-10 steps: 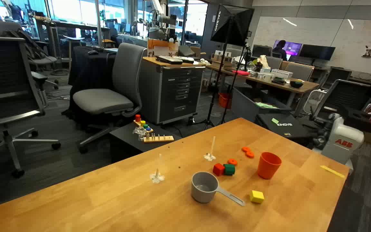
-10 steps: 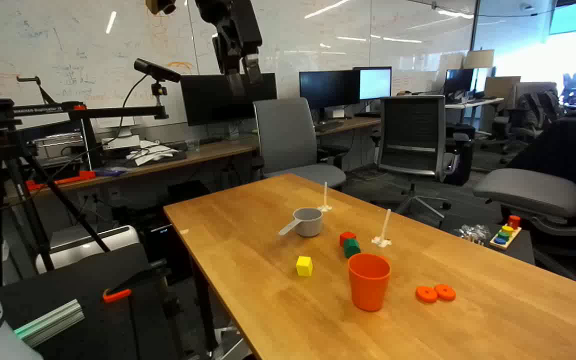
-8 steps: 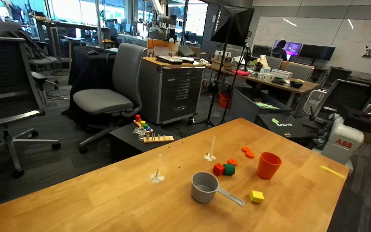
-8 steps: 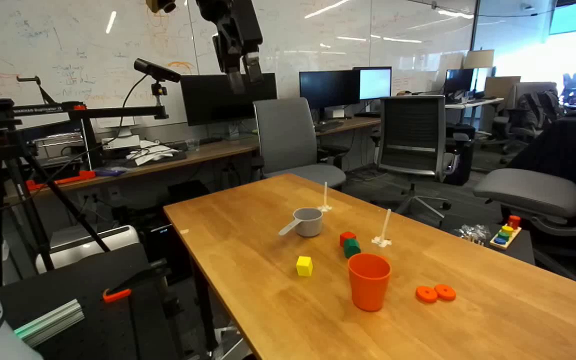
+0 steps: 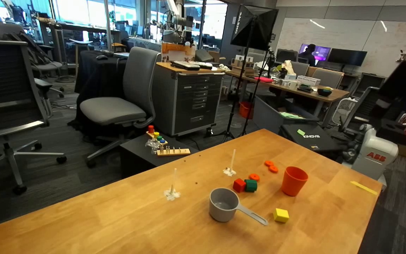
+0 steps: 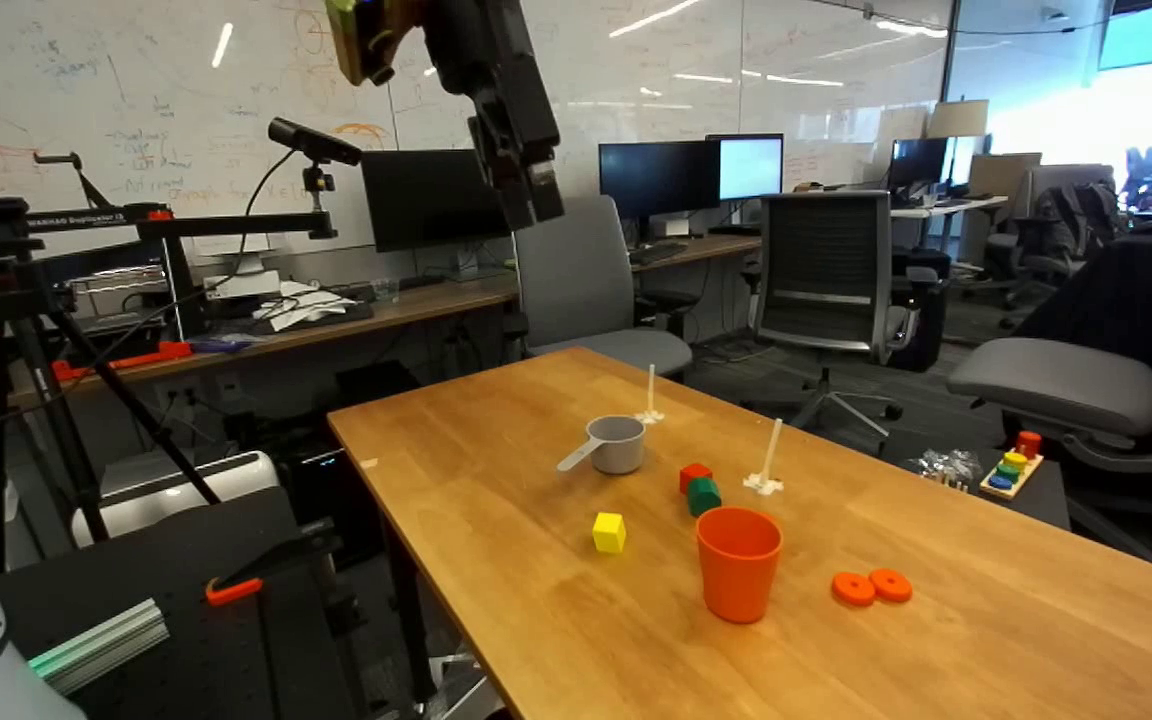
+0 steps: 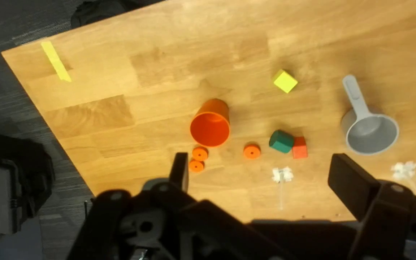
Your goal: Put the cubes inside the grey cup
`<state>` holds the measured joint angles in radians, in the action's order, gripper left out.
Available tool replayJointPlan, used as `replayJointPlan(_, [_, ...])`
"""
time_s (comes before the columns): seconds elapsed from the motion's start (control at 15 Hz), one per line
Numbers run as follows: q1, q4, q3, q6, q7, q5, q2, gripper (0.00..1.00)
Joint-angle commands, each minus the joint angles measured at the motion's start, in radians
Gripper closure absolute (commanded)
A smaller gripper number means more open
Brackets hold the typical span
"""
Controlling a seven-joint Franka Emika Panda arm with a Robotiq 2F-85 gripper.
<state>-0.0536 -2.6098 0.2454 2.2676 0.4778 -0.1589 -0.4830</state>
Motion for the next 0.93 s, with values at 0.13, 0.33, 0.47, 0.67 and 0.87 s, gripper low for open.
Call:
replayJointPlan(0.13, [-0.243, 0.100, 0.062, 0.271, 0.361, -0.274, 0.336, 0.00])
replayJointPlan(0.33, [-0.206, 0.233, 0.002, 0.184, 0.557, -0.436, 0.490, 0.00])
replayJointPlan(0.47, [-0.152, 0.158, -0.074, 0.229, 0.480, -0.391, 0.437, 0.00])
replayJointPlan(0.67, [-0.125, 0.212, -0.090, 0.220, 0.515, -0.404, 0.498, 0.00])
replayJointPlan(0.87, [-0.069, 0.247, -0.143, 0.267, 0.522, -0.364, 0.595, 0.00])
